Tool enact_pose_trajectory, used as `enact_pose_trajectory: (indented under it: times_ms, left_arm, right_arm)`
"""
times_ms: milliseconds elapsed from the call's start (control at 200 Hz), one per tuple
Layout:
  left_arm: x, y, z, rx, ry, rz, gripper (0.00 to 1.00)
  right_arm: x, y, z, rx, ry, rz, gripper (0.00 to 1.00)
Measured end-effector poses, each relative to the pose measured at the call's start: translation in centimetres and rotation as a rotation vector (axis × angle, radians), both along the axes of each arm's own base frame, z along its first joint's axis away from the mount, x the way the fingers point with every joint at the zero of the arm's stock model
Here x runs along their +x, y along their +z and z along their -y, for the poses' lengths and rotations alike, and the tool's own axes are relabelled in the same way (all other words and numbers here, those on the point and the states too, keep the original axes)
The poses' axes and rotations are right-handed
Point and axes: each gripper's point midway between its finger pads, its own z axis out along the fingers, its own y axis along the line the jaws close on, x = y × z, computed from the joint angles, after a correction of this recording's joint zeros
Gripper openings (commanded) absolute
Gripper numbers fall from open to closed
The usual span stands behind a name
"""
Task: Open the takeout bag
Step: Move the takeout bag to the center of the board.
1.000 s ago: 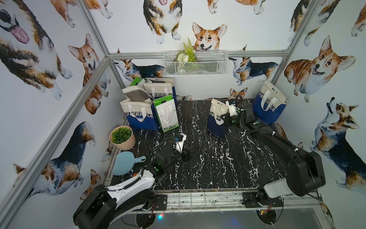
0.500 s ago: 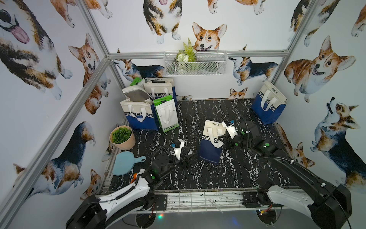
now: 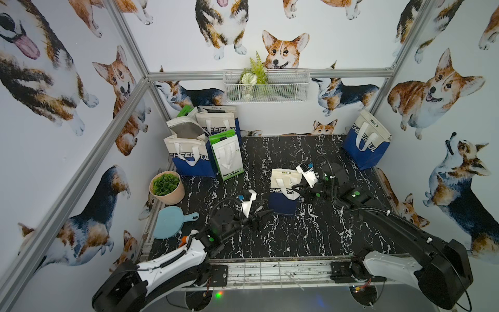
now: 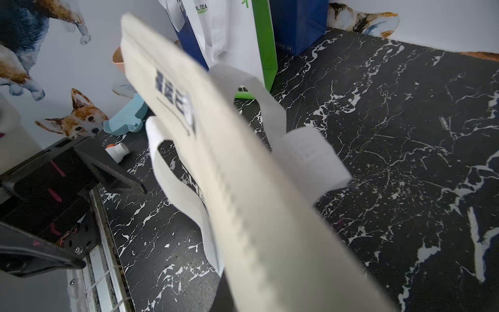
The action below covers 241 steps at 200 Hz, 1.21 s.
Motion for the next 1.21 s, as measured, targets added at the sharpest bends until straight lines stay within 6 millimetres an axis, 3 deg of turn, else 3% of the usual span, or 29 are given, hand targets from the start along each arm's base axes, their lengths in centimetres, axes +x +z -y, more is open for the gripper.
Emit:
enact_pose_trajectory:
  times_ms: [310,561,1011,1206]
  left_arm:
    - [0.8,-0.3,-0.1,0.042,0.031,0.039,0.77]
    - [1.6,-3.1,0.4,0.118,0.042,0.006,0.78]
    - [0.4,-2.1,-0.5,0.054,0.032,0.051,0.77]
    - [0.2,-2.9,0.3,0.073,-0.003,0.029,0.77]
  right_arm:
    - [-0.9,0.3,0.5,-0.002,0.021,0.035,0.00]
    - [-1.7,0.1,0.0,0.015,0.077,0.037,0.00]
    - [-6.1,0.4,-1.5,0.123,0.275,-0.005,0.00]
    - [-6.4,0.2,-1.7,0.128,0.297,-0.019,0.00]
